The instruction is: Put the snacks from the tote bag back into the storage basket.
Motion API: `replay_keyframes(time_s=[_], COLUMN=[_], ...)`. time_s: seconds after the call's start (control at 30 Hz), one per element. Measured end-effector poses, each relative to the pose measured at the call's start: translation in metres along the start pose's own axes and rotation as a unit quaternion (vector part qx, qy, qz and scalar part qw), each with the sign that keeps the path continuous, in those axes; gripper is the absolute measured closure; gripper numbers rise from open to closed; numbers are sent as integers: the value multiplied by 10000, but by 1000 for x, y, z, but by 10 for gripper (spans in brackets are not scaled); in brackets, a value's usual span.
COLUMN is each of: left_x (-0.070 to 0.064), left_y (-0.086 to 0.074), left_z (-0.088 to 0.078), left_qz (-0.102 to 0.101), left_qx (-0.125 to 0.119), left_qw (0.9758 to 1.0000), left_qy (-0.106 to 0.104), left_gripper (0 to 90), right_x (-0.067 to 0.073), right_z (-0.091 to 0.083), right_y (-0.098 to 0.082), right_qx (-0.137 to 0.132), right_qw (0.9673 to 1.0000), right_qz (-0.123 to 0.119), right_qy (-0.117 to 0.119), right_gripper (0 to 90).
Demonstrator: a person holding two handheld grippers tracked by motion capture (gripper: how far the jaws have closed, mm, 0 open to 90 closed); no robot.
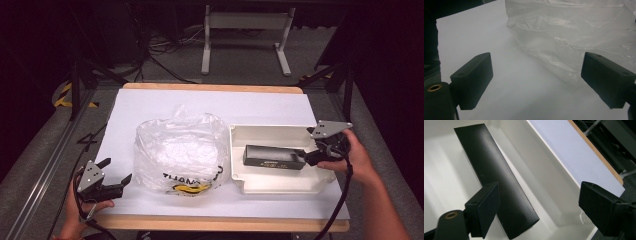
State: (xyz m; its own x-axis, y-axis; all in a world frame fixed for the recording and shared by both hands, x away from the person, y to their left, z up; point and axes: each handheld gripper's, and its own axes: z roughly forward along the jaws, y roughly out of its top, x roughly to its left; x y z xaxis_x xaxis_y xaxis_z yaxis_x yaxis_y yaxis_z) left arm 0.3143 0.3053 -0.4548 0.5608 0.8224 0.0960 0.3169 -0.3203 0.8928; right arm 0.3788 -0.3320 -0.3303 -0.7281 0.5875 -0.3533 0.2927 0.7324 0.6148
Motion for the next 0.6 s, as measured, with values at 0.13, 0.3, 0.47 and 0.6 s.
replay_keyframes(time_s=[0.13,0.3,0.47,0.6], left_x=[0,-1,-1,-1], left_y=[0,0,0,0], left_z=[1,1,1,1], left_qz=[14,29,41,28], left_qx=[26,35,38,45], left_qw=[10000,10000,10000,10000], left_qy=[-14,-18,-11,-17], left_gripper=[113,113,113,113], right_x=[2,2,5,7], right_z=[-5,-11,-15,-19], right_y=[-3,-9,-15,-19], right_qx=[-57,-112,-118,-174], right_qw=[9998,9988,9983,9977], right_qz=[152,431,516,596], right_qy=[-121,-199,-247,-271], right_gripper=[168,154,146,139])
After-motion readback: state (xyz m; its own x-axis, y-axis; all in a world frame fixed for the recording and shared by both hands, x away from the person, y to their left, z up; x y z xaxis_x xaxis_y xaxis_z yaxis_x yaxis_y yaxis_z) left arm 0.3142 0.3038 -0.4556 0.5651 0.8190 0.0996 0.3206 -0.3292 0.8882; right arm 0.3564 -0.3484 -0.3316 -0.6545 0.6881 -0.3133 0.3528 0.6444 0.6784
